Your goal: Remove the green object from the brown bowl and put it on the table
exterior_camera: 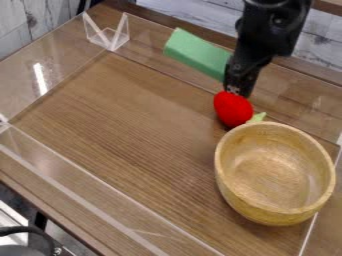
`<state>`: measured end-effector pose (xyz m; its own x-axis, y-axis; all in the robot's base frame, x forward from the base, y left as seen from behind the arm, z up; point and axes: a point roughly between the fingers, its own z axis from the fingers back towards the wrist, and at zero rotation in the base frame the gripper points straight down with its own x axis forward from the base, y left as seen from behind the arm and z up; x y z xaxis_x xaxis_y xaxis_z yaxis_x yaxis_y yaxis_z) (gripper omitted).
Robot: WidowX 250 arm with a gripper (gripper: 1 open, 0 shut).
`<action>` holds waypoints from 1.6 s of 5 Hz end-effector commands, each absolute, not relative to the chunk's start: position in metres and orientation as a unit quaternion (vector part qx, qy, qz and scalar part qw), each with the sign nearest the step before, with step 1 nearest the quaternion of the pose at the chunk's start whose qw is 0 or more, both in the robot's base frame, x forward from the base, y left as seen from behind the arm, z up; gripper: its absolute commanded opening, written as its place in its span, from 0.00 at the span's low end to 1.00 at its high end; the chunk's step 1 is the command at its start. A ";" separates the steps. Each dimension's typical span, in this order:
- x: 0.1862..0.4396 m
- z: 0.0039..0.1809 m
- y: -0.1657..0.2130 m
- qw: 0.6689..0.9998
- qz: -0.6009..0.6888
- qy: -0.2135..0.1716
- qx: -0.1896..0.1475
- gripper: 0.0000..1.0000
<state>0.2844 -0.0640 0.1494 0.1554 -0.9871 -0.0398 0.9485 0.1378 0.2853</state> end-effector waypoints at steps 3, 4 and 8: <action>0.280 0.195 -0.040 0.817 -0.546 -0.095 0.159 0.00; 0.283 0.193 -0.037 0.815 -0.549 -0.097 0.157 0.00; 0.296 0.170 -0.021 0.803 -0.566 -0.101 0.161 0.00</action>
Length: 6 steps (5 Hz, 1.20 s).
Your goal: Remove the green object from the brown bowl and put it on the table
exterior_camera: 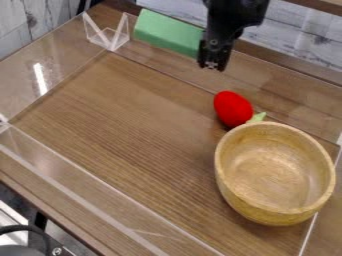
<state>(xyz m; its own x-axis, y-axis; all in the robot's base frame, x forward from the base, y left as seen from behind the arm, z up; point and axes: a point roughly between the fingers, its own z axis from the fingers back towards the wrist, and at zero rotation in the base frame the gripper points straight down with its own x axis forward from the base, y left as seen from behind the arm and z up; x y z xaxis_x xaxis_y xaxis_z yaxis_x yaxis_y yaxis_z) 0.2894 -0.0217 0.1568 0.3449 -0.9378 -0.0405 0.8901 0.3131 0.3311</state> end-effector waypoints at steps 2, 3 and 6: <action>0.308 0.171 0.000 0.820 -0.539 -0.094 0.168 0.00; 0.309 0.174 0.000 0.831 -0.522 -0.091 0.171 0.00; 0.362 0.114 0.001 0.837 -0.519 -0.099 0.139 0.00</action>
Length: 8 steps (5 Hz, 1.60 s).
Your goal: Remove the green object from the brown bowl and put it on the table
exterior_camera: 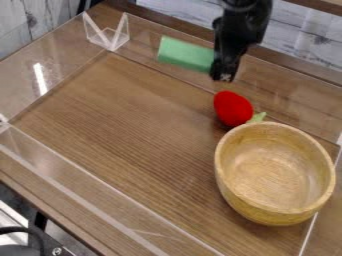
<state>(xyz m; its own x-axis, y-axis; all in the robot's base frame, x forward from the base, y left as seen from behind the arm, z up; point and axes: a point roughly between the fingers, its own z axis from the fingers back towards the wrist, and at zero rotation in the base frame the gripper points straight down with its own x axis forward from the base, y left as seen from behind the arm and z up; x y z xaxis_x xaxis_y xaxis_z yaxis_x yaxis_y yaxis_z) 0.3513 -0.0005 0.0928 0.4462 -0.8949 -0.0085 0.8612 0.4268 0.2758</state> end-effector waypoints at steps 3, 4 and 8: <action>0.374 0.094 -0.015 0.816 -0.550 -0.116 0.134 0.00; 0.373 0.091 -0.005 0.832 -0.523 -0.117 0.141 0.00; 0.374 0.098 0.015 0.842 -0.495 -0.143 0.162 0.00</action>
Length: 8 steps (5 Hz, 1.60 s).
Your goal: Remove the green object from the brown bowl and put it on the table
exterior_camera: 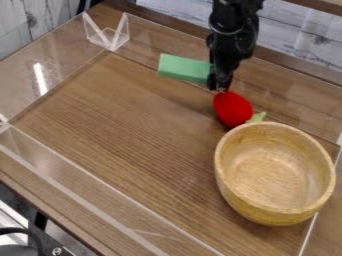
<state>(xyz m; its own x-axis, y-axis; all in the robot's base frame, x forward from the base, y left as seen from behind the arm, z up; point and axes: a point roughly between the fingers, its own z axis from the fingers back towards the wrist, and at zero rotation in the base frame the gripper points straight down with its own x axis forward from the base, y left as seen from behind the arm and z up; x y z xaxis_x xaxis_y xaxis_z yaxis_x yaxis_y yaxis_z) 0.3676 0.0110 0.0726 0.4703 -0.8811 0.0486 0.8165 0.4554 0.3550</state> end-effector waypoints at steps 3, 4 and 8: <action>0.373 0.082 0.005 0.820 -0.520 -0.170 0.167 0.00; 0.373 0.083 0.011 0.808 -0.535 -0.180 0.168 0.00; 0.378 0.106 0.014 0.757 -0.594 -0.212 0.170 0.00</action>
<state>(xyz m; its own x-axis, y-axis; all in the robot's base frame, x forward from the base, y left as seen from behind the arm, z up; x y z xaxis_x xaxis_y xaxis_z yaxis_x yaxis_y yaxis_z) 0.3675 0.0134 0.0718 0.2218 -0.9694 0.1053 0.8747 0.2455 0.4178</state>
